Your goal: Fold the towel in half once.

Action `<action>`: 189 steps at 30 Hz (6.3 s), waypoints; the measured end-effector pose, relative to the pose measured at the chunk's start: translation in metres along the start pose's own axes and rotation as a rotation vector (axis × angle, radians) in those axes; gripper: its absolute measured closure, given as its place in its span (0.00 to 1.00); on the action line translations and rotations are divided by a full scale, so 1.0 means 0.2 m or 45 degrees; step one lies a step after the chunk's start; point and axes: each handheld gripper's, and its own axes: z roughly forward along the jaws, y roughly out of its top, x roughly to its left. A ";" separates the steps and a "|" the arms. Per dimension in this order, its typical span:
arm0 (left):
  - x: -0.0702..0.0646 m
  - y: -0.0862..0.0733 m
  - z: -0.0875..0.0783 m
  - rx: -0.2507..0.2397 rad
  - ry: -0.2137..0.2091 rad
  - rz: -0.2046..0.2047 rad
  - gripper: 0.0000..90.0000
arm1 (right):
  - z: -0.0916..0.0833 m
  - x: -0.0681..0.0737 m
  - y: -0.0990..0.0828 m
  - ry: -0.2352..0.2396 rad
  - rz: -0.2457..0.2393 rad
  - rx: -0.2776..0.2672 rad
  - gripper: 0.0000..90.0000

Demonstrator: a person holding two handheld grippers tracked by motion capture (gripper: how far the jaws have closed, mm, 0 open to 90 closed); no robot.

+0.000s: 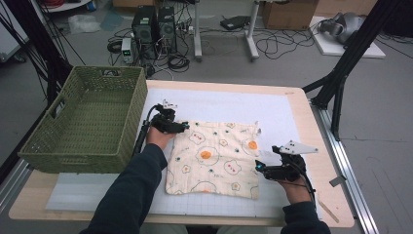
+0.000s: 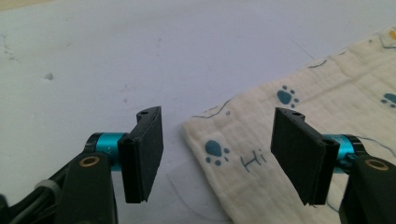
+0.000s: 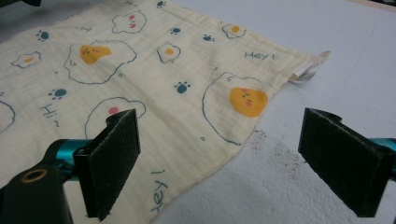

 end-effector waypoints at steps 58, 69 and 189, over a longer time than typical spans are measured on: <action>0.08 -0.02 -0.06 -0.018 -0.059 -0.031 0.97 | 0.63 -0.26 0.31 -0.136 0.025 0.307 0.97; 0.08 0.05 -0.17 -0.254 -0.060 -0.087 0.97 | 0.51 -0.31 0.43 -0.186 0.093 0.051 0.97; -0.07 -0.27 -0.34 -0.046 -0.180 -0.061 0.95 | 0.31 -0.05 0.05 0.012 -0.031 0.176 0.94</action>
